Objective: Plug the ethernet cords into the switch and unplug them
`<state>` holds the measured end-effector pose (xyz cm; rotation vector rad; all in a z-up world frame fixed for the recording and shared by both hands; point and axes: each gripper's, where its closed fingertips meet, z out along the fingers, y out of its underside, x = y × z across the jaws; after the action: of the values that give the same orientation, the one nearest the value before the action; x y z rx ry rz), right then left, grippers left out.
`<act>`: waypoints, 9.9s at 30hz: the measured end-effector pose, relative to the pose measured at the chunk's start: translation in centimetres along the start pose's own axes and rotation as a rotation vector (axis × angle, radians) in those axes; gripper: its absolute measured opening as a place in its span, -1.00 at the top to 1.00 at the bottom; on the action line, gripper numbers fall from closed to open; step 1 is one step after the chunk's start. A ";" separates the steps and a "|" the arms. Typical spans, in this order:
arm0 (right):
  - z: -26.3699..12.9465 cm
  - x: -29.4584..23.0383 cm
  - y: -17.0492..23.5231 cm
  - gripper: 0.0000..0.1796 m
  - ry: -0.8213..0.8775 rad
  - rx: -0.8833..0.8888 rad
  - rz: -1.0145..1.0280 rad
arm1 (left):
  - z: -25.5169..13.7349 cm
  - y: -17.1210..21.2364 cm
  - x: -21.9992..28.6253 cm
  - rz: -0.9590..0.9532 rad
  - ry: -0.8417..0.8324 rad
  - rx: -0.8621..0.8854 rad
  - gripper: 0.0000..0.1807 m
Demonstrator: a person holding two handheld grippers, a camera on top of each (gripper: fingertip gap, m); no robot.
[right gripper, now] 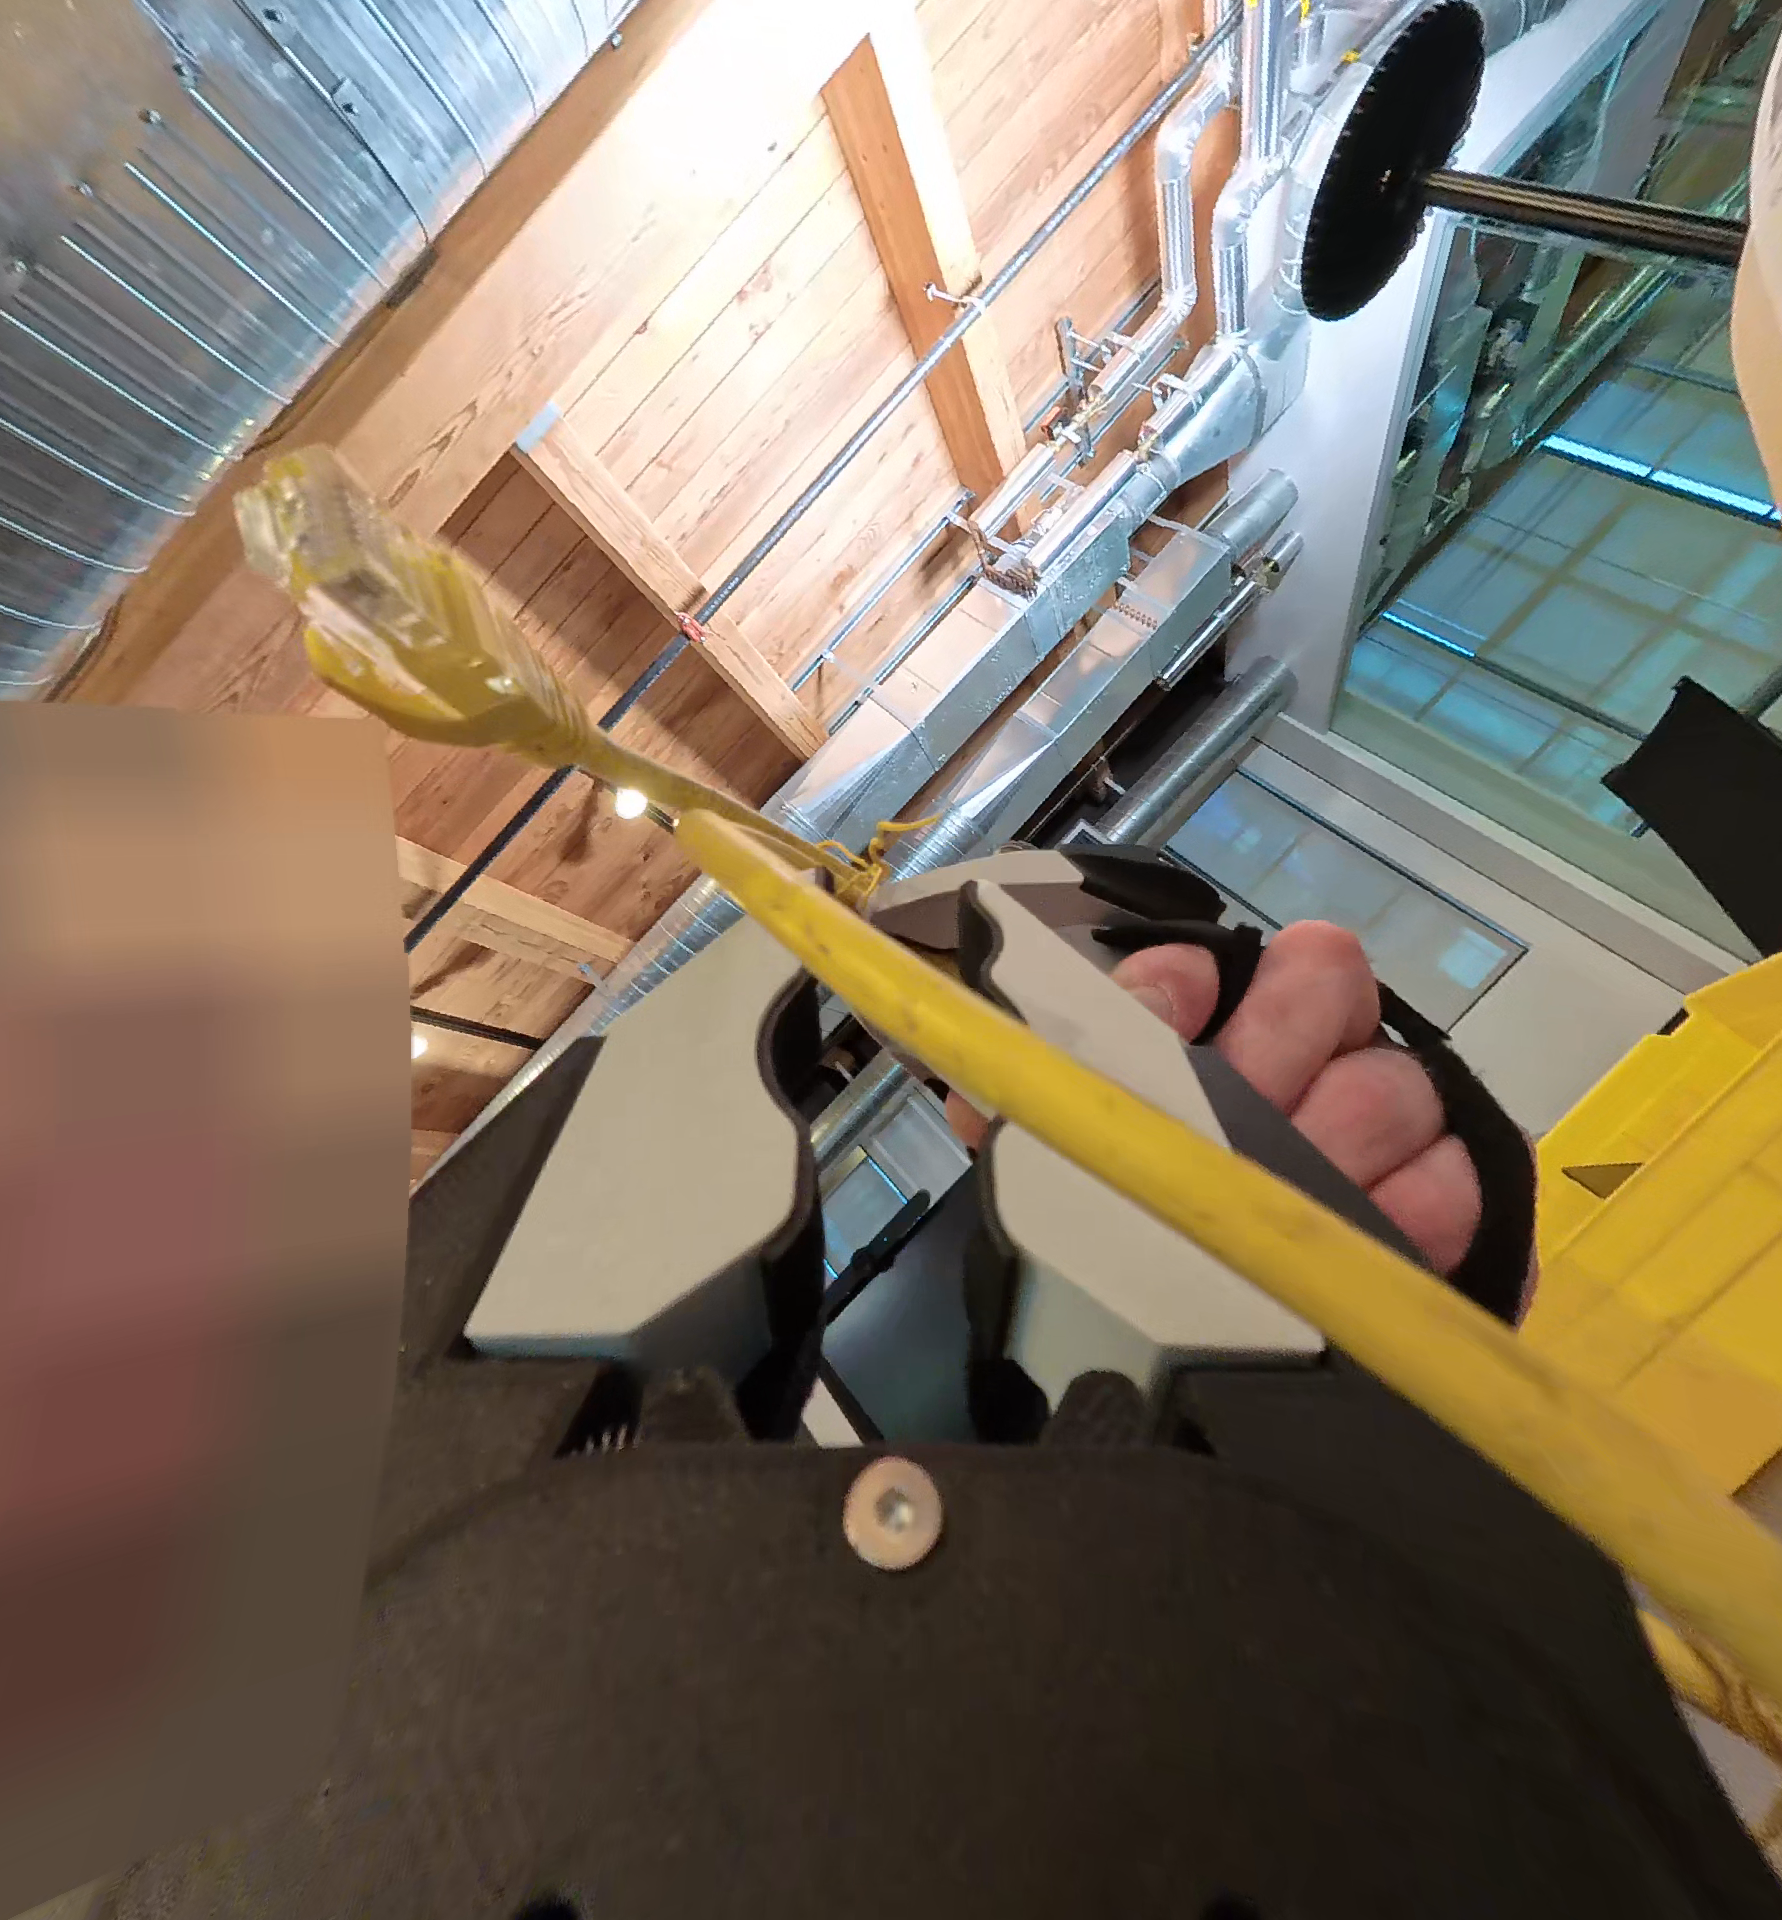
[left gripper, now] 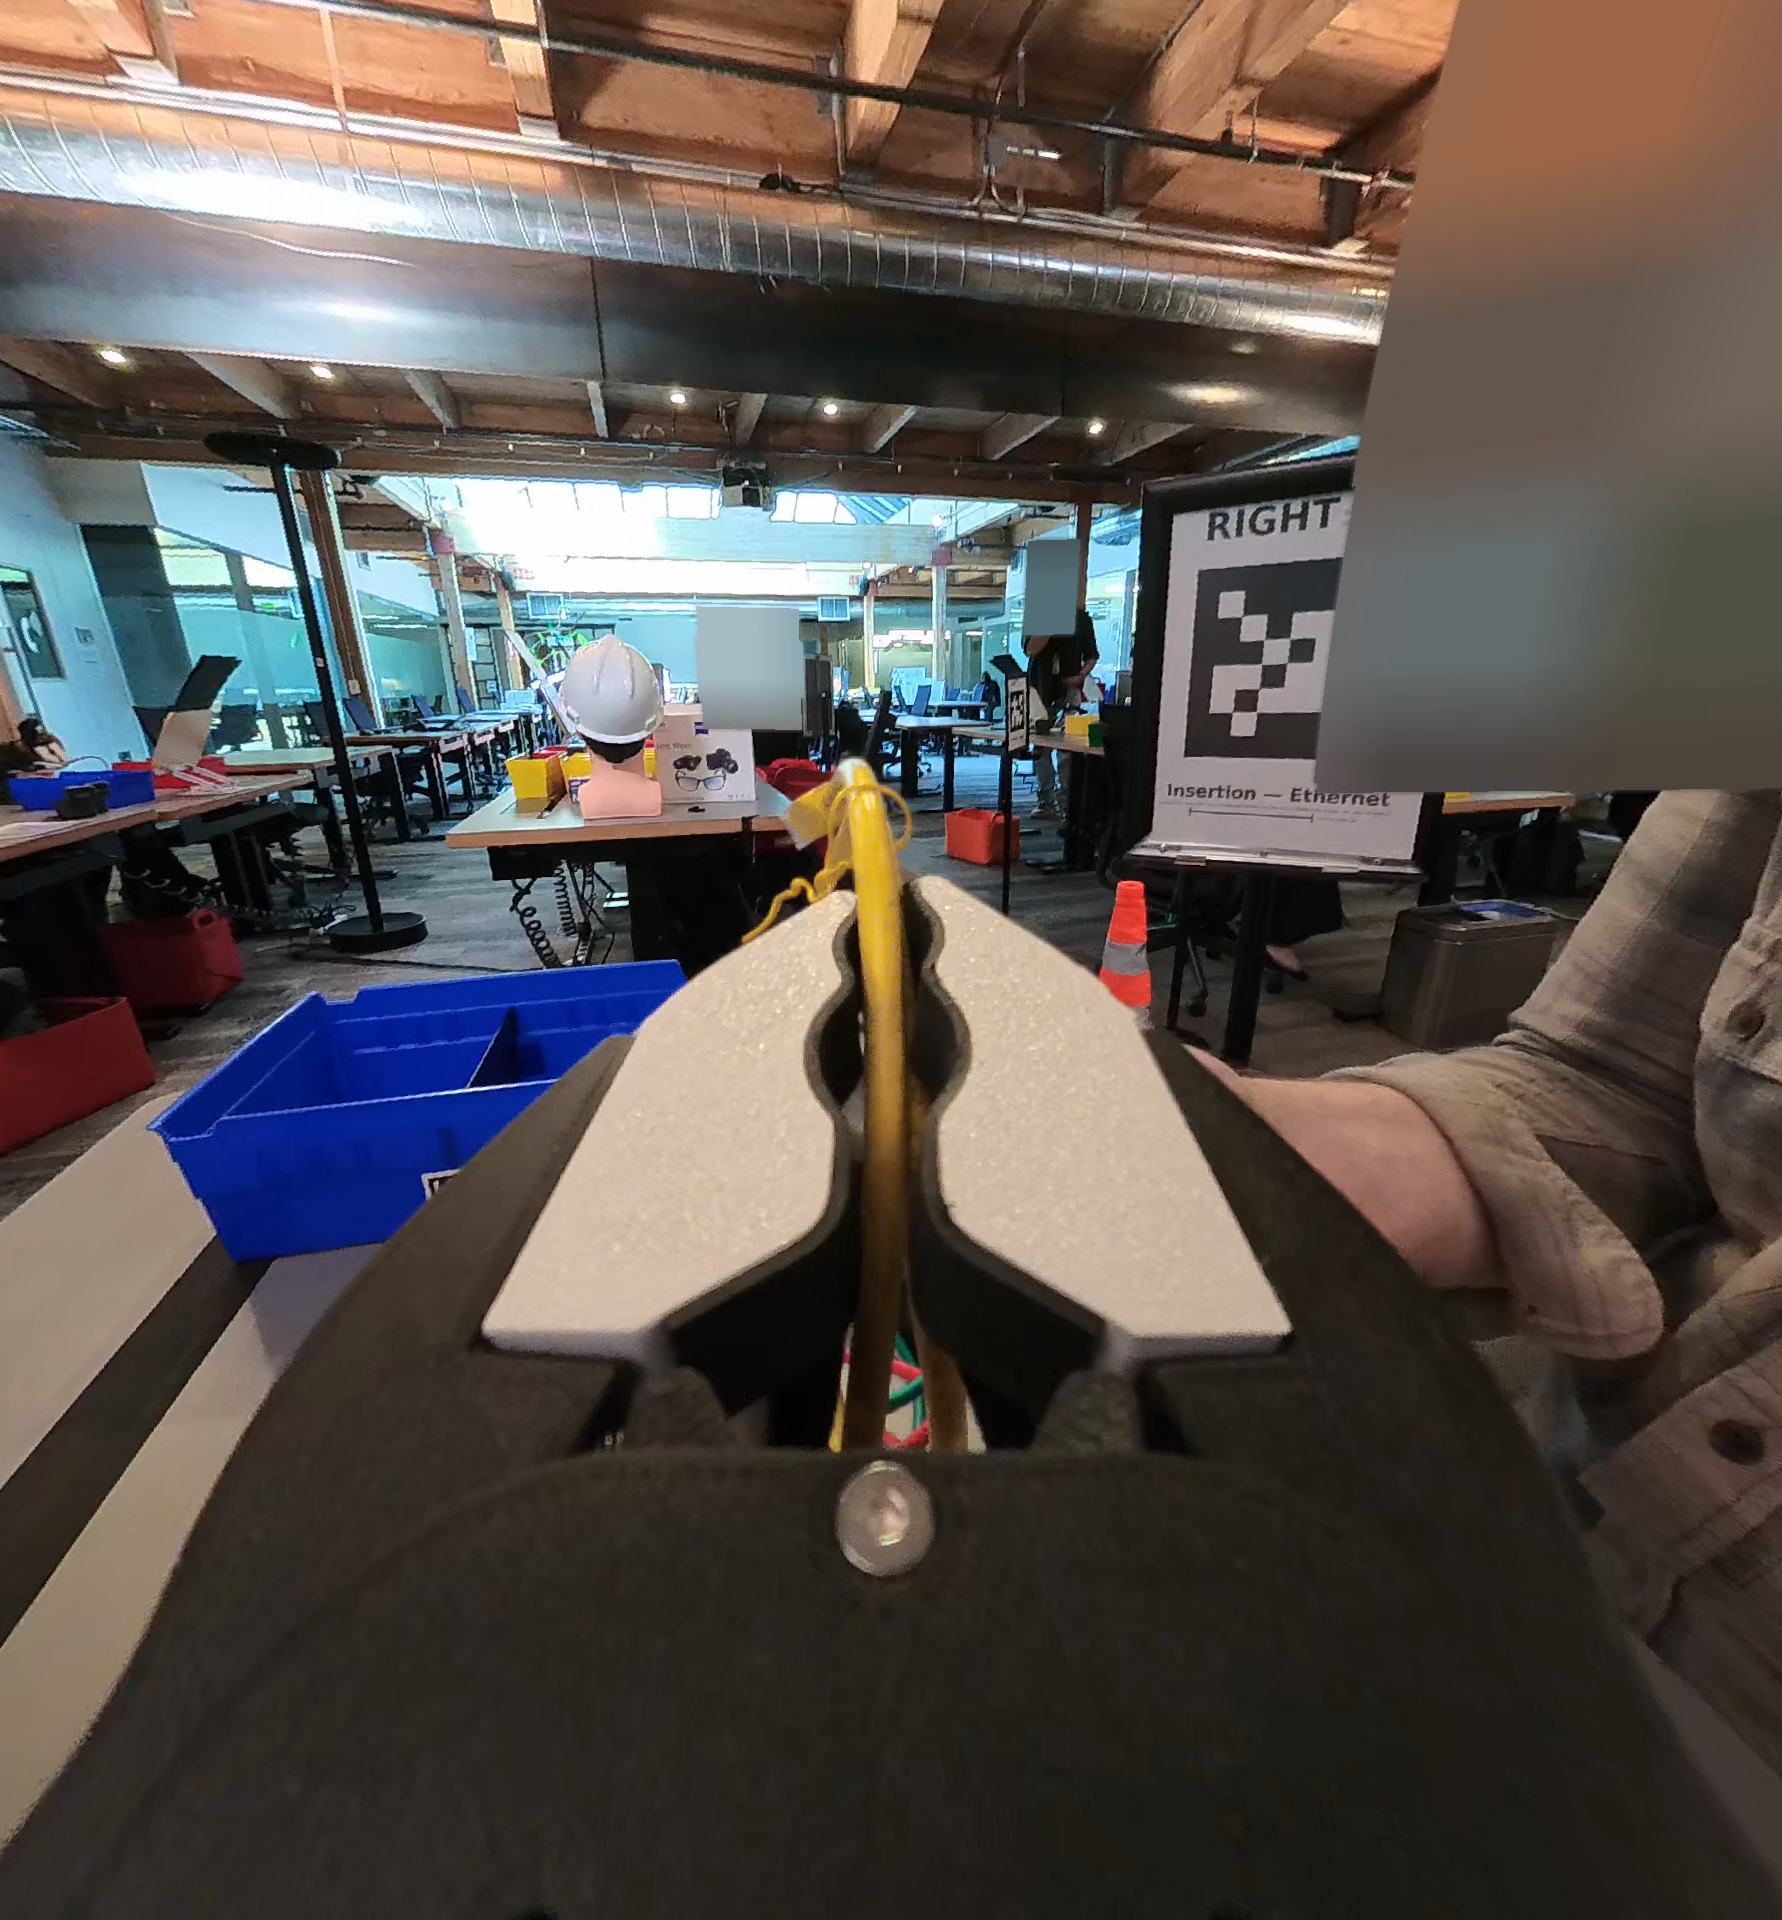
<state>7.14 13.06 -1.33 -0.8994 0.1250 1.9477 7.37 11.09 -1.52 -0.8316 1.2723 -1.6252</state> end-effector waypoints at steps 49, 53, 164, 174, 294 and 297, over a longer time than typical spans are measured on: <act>-1.8 -1.6 -1.4 1.00 0.811 -0.556 -1.843 | 1.7 1.1 -1.7 -0.406 -0.020 0.023 0.95; -1.3 -0.8 -0.3 1.00 0.835 -0.936 -2.283 | 1.7 1.7 -1.8 -0.447 -0.025 -0.007 0.95; -3.1 -1.5 -0.4 1.00 0.485 -0.354 -1.051 | 2.1 2.5 -0.4 -0.011 -0.111 -0.242 0.95; -3.7 1.5 -2.3 1.00 1.050 -1.241 -2.308 | 1.5 4.0 -3.0 -0.269 -0.234 -0.280 0.95; -8.2 5.7 -0.4 0.47 0.781 -2.508 -1.752 | -1.2 8.3 -5.5 -0.123 -0.335 -0.541 0.95; -4.9 4.1 0.7 0.40 0.814 -2.036 -1.671 | -2.0 6.5 -5.8 -0.075 -0.357 -0.495 0.95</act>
<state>8.07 13.48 -7.69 -1.8116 -1.7368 -0.5369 9.30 16.63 -8.26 -1.4162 1.4090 -1.1527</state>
